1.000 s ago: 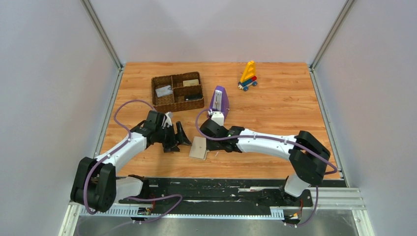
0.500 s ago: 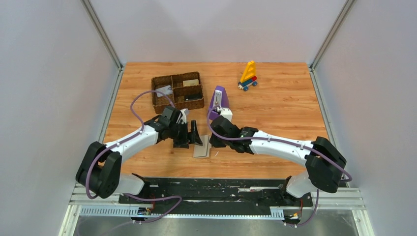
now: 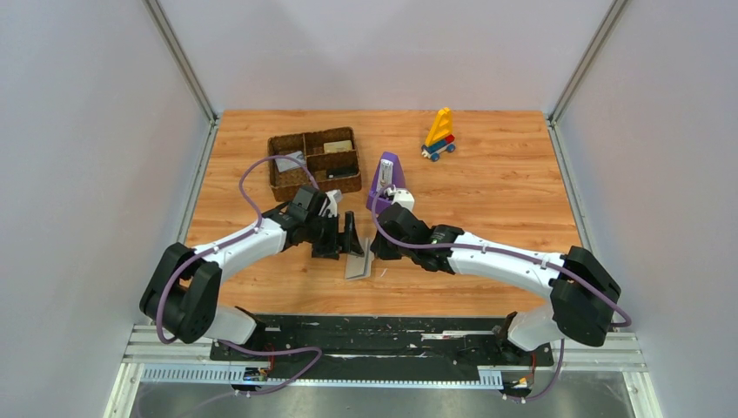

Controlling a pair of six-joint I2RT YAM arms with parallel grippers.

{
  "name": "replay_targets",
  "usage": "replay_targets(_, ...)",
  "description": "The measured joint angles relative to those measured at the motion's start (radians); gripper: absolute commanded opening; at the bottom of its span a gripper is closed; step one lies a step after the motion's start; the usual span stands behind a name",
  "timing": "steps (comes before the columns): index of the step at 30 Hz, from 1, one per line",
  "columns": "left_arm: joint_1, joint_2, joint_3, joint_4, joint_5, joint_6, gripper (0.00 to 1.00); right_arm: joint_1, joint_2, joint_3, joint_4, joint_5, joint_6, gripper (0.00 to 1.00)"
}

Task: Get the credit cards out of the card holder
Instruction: Open the card holder at the center of the board.

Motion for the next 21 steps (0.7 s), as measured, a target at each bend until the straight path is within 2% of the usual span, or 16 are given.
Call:
replay_targets(14,-0.002,0.015,0.0,0.015,0.013,0.004,0.87,0.0,-0.031,-0.002,0.004,-0.007,0.0,0.0)
replay_targets(18,-0.006,0.019,0.0,0.029,0.017,0.004,0.79,0.0,-0.037,-0.004,0.008,-0.006,0.0,0.0)
replay_targets(21,-0.008,0.037,0.0,0.039,0.02,0.005,0.65,0.0,-0.037,-0.012,0.011,-0.006,0.001,0.0)
